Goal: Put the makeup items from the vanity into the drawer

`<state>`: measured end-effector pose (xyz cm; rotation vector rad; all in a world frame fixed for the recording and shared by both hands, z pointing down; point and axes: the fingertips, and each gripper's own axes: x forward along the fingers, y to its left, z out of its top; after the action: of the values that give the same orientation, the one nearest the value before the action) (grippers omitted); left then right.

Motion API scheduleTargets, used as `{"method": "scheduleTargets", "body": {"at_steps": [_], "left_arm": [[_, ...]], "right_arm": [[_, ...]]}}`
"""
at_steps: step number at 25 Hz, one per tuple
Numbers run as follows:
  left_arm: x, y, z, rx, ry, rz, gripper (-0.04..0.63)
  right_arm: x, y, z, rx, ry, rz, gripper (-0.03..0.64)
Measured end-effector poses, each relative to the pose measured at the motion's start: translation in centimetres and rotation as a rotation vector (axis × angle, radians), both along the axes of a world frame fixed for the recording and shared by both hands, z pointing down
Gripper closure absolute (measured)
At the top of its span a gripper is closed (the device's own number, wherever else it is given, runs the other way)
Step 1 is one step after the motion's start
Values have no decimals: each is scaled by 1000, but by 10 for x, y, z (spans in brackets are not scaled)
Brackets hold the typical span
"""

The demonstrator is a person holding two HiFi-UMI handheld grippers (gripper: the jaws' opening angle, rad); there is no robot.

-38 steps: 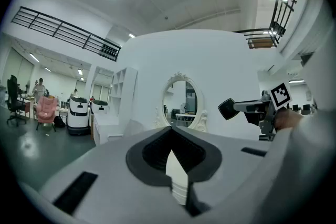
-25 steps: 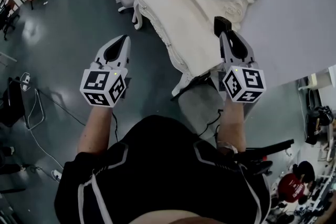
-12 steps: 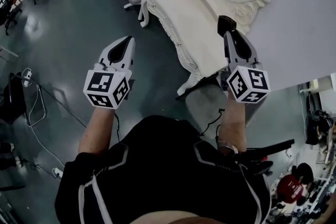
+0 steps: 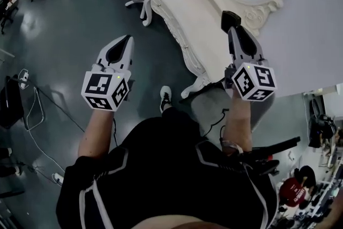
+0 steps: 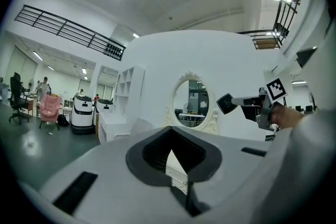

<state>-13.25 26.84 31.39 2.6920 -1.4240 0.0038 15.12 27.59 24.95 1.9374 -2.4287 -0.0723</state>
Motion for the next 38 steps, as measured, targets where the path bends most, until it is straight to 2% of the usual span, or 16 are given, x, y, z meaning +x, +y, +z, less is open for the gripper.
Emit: {"method": "scheduleTargets", "body": {"at_steps": [5,10,14,20,29,33,38], "left_arm": [[-3,-42,5,3,-20,-44,592],[16,-112,-3,-15,-36,-51,592],[26,-134,-2,-22,-23,-46,592],[66,-201,4,-39,-31,-44,592],[119,-272,4,-48,-75,-12,592],[131,-297,6,-53,-87,2,592],[130,-333,16,-73,-73,33,592]], "right_arm": [[-1,-53,7,10,-4,-38,526],[17,-125,-1,5,-10,-51,526],[22,-144,-2,1,-6,-54,526],[58,-202,9,-15,-15,-62,526],[97,-262,19,-27,-30,-94,526],[106,-285,22,-31,-35,-86,526],[98,-316,27,-41,-27,-70,526]]}}
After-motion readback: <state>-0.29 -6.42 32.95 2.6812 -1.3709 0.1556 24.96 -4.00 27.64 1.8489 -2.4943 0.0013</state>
